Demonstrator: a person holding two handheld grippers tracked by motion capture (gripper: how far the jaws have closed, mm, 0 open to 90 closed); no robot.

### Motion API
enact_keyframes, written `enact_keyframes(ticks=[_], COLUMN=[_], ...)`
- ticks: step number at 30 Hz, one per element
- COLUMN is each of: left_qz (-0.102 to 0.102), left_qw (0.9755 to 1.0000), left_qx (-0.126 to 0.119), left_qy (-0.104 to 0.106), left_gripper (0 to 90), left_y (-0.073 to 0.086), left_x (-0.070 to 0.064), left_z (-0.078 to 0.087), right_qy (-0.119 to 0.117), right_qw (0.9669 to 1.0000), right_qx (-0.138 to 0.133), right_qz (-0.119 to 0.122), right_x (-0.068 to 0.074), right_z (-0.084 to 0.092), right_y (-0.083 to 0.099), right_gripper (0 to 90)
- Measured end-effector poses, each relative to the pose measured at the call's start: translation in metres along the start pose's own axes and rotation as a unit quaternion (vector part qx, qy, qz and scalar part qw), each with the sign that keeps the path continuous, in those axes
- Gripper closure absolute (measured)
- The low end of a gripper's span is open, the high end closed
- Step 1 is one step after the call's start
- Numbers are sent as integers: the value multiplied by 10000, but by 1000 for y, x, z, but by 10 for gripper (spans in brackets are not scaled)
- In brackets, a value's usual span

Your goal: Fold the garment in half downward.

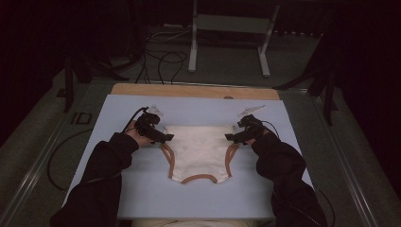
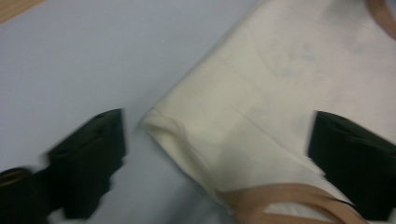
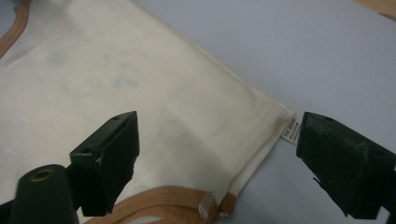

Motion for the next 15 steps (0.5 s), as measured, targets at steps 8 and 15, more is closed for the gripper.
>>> enact_keyframes(ticks=[8,15], left_qz=[-155,-259], left_qw=[9995,9983], left_qx=[-255,-384], left_qy=[84,340], left_gripper=[0,0], left_y=[-2,-3], left_x=[-14,-31], left_z=[14,26], right_qy=[29,-123], right_qw=[9998,9993], right_qx=[-142,-240], right_qz=[113,266], right_x=[13,26], right_z=[10,10], right_y=[7,3], right_gripper=[125,97])
Point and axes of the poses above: each handheld gripper's, and its own axes: z roughly backward along the jaws, y roughly out of its underside, x roughly to its left, the point moved 7 cm from there along -z, roughly forward along the jaws, and after that the axes turned 5 degrees about -x, right-handed, at the moved point
